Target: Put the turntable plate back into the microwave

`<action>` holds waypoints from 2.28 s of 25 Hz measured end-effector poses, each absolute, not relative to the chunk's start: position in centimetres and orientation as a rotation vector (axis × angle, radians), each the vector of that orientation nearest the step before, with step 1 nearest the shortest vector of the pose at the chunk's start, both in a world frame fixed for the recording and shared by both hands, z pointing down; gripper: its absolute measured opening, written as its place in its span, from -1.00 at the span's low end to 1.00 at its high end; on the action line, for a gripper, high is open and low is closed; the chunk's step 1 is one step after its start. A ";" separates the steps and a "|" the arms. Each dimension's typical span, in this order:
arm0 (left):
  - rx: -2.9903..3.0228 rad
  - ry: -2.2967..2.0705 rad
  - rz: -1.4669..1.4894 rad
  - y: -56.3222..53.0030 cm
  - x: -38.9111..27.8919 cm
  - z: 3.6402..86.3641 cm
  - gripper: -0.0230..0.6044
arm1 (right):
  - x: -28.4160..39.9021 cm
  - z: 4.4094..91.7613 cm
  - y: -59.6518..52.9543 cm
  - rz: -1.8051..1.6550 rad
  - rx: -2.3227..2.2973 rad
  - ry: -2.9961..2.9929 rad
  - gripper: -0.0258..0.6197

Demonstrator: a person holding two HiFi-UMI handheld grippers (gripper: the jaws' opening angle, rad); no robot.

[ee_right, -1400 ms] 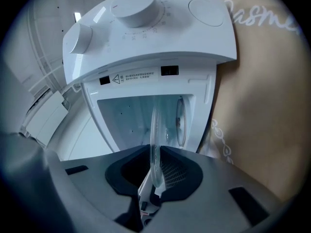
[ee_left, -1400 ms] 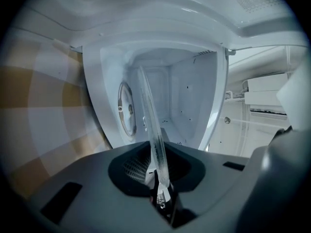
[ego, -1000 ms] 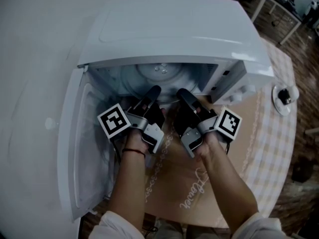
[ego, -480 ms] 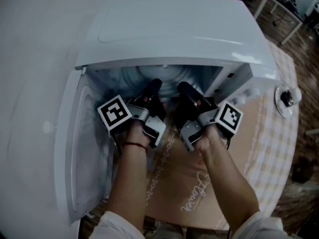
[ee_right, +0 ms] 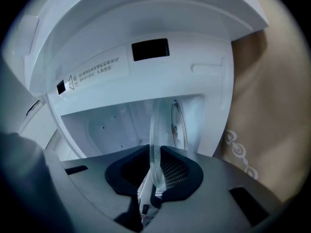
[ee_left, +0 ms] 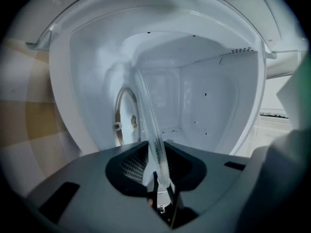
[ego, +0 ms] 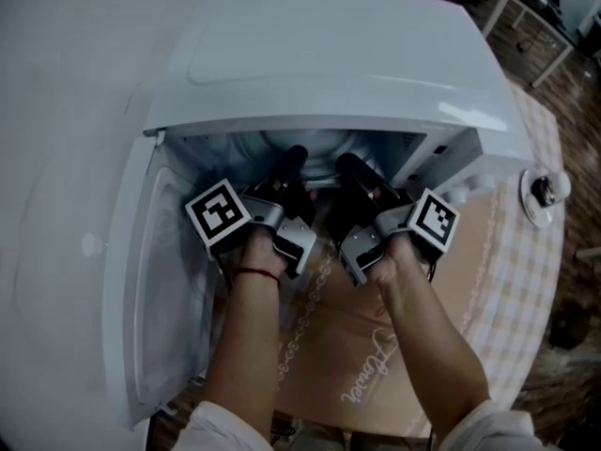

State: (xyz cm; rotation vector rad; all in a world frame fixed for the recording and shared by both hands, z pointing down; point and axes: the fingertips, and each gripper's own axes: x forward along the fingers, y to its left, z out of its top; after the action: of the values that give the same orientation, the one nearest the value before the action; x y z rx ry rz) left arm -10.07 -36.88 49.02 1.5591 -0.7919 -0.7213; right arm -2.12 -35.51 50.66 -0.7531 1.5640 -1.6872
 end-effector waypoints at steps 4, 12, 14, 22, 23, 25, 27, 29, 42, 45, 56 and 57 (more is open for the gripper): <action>1.566 -0.782 -0.744 -36.5 -10.1 48.4 -0.64 | -2.6 50.7 -36.1 -1.691 -0.760 1.571 -0.69; 1.483 -0.834 -0.699 -35.4 -9.8 49.9 -0.66 | -3.1 51.5 -36.4 -1.732 -0.806 1.615 -0.70; 1.429 -0.873 -0.708 -35.0 -10.4 50.3 -0.66 | -3.2 51.5 -36.3 -1.741 -0.819 1.645 -0.71; 1.311 -0.869 -0.726 -33.5 -10.4 50.4 -0.79 | -3.2 51.7 -36.2 -1.756 -0.836 1.635 -0.72; 1.312 -0.866 -0.722 -33.3 -10.4 50.4 -0.78 | -3.2 51.7 -36.2 -1.758 -0.835 1.625 -0.72; 1.312 -0.858 -0.723 -33.2 -10.3 50.3 -0.79 | -3.1 51.8 -36.1 -1.760 -0.838 1.607 -0.72; 1.311 -0.859 -0.721 -33.3 -10.1 50.4 -0.79 | -3.0 51.8 -36.1 -1.760 -0.848 1.608 -0.72; 1.308 -0.856 -0.722 -33.5 -10.0 50.3 -0.80 | -2.9 51.8 -36.2 -1.758 -0.855 1.609 -0.72; 1.258 -0.847 -0.728 -33.8 -9.6 50.0 -0.65 | -3.2 51.9 -36.1 -1.784 -0.852 1.632 -0.72; 1.247 -0.860 -0.686 -33.8 -9.1 50.6 -0.75 | -3.4 51.9 -36.0 -1.795 -0.846 1.646 -0.72; 1.194 -0.835 -0.764 -33.9 -9.3 50.7 -0.82 | -3.6 51.2 -35.6 -1.807 -0.764 1.691 -0.65; 1.191 -0.838 -0.766 -33.9 -9.3 50.8 -0.82 | -3.6 51.2 -35.1 -1.819 -0.747 1.699 -0.58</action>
State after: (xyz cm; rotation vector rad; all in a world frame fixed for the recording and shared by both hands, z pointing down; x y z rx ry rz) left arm -9.32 -33.91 50.80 1.1909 -0.8383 -0.7661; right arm -3.57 -35.08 51.23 -0.7470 1.6987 -1.8191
